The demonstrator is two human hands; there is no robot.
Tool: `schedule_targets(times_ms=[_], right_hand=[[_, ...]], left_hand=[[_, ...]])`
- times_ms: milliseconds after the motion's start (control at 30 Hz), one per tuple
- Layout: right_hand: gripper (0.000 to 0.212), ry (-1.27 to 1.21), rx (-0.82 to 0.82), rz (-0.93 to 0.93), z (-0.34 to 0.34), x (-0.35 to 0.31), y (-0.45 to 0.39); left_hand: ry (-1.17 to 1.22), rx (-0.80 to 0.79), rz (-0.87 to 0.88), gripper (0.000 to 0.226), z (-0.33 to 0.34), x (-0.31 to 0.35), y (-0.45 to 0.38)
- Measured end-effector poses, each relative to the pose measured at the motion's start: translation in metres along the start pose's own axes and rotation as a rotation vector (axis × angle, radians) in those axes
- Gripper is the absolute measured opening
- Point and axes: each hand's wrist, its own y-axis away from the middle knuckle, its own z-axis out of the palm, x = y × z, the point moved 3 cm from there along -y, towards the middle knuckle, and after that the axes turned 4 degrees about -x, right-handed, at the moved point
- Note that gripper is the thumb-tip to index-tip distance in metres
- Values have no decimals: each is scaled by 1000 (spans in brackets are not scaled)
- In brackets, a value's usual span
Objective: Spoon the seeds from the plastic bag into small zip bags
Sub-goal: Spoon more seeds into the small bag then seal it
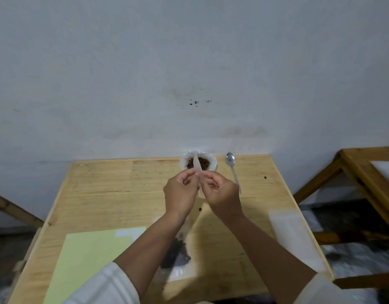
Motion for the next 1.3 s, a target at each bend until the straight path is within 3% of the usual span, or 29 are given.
schedule_targets(times_ms=[167, 267, 533, 933, 1133, 1300], right_hand=[[27, 97, -52, -76, 8, -1, -10], [16, 82, -66, -113, 7, -2, -13], [24, -69, -193, -32, -6, 9, -32], [16, -198, -115, 148, -21, 23, -53], [21, -160, -80, 213, -35, 31, -59], [18, -127, -223, 141, -39, 23, -68]], left_hand=[[-193, 52, 88, 22, 2, 9, 4], [-276, 110, 120, 20, 5, 11, 4], [-281, 143, 124, 14, 25, 15, -6], [-315, 201, 158, 19, 47, 14, -16], [-345, 353, 187, 18, 33, 20, -24], [-351, 136, 216, 22, 36, 18, -24]])
